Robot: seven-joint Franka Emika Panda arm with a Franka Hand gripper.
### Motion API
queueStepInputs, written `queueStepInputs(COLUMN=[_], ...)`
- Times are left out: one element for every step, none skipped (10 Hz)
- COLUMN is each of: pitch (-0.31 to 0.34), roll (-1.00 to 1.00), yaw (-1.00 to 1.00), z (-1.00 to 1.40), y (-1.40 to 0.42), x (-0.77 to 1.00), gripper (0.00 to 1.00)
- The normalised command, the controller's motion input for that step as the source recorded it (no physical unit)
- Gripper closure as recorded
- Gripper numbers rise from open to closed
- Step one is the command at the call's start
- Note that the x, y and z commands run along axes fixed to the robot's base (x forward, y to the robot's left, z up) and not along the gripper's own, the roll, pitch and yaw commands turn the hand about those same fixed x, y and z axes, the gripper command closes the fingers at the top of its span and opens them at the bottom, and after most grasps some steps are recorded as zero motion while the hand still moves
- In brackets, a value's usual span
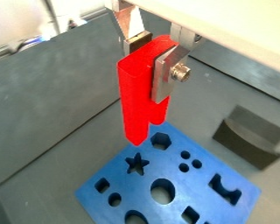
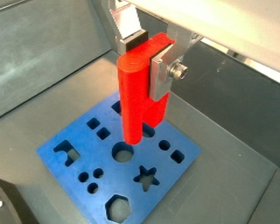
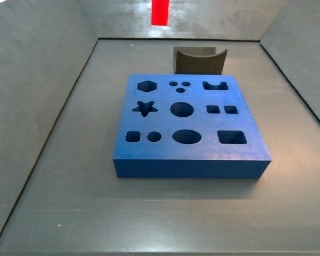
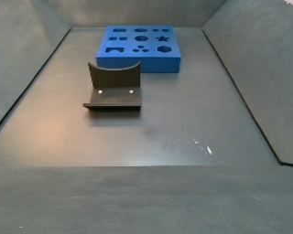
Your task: Insert the square-circle object.
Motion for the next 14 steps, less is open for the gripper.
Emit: queueStepInputs(pitch=[-0.010,-0.010,-0.011,-0.019,-0.050,-0.066,-0.110,-0.130,-0.143,-0.144,-0.143,-0.136,-0.087,-0.054], roll=[0.00,0.00,0.00,0.00,-0.01,-0.02,0.00,0.00,0.00,0.00,0.00,-0.02,-0.05,-0.06], yaw=[-1.00,-1.00,-1.00,-1.00,-1.00,-1.00,-0.95,-0.95,-0.97,-0.99,-1.00,-1.00,-1.00,-1.00], z=[-0.17,-0.17,-0.17,-0.21,-0.35,-0.39,-0.38,-0.40,-0.42,-0.42,-0.43,-0.42,-0.36,-0.33], y=[0.00,0.00,0.00,0.00,0.00,0.00,-0.19,-0.20,-0.19,-0.15,-0.14,-0.10,-0.06,-0.06], x=[0.00,0.00,0.00,0.00,0.00,0.00,0.00,0.00,0.00,0.00,0.00,0.00,0.00,0.00], gripper=[1.00,1.00,1.00,1.00,1.00,1.00,1.00,1.00,1.00,1.00,1.00,1.00,1.00,1.00])
